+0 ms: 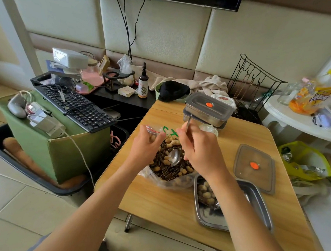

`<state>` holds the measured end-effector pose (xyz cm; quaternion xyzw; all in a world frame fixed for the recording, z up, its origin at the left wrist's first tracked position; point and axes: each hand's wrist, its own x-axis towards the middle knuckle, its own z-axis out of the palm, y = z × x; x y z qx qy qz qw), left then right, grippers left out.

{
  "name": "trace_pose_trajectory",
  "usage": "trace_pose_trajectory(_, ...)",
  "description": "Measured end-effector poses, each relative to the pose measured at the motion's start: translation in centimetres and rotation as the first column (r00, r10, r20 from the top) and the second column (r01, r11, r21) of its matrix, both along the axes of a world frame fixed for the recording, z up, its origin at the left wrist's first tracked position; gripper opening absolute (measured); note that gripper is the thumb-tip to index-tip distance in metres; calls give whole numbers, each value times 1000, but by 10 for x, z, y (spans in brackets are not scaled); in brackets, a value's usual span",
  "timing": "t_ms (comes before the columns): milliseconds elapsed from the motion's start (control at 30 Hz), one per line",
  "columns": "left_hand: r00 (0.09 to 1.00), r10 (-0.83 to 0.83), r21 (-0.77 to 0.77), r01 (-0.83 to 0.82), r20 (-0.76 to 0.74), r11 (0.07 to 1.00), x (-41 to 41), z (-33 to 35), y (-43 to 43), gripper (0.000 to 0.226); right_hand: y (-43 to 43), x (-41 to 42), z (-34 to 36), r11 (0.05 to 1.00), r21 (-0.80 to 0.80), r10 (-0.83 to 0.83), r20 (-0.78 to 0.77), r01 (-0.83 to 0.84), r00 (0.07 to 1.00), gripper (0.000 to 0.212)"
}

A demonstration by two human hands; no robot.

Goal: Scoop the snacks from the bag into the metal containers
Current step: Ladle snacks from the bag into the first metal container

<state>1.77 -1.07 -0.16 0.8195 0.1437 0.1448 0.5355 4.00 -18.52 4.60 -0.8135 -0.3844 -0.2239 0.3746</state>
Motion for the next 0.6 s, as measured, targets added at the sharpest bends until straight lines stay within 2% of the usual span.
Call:
trace_pose_trajectory(100, 1000, -20, 31, 20, -14, 999, 0, 2, -1, 46, 2, 3, -6, 998, 29, -47, -21, 48, 999, 27)
trace_pose_trajectory(200, 998, -55, 41, 56, -27, 998, 0, 2, -1, 42, -4, 9, -13, 972, 90, -200, -175, 218, 964, 29)
trace_pose_trajectory(267, 997, -68, 52, 70, -35, 996, -1, 2, -1, 39, -11, 13, -15, 920, 146, -284, -391, 364, 875, 28)
trace_pose_trajectory(333, 997, -69, 71, 72, -39, 995, -1, 2, -1, 36, -20, 18, -18, 852, 174, -307, -599, 494, 740, 30)
trace_pose_trajectory(400, 997, -62, 81, 65, -42, 995, -1, 1, -1, 33, -27, 21, -24, 795, 176, -300, -718, 580, 628, 32)
trace_pose_trajectory(500, 998, -50, 99, 54, -46, 994, 0, 0, -2, 31, -32, 22, -29, 749, 182, -280, -784, 637, 554, 32)
trace_pose_trajectory(600, 998, -57, 135, 60, -27, 989, 1, -2, -3, 30, -37, 23, -23, 736, 196, -298, -766, 648, 570, 35)
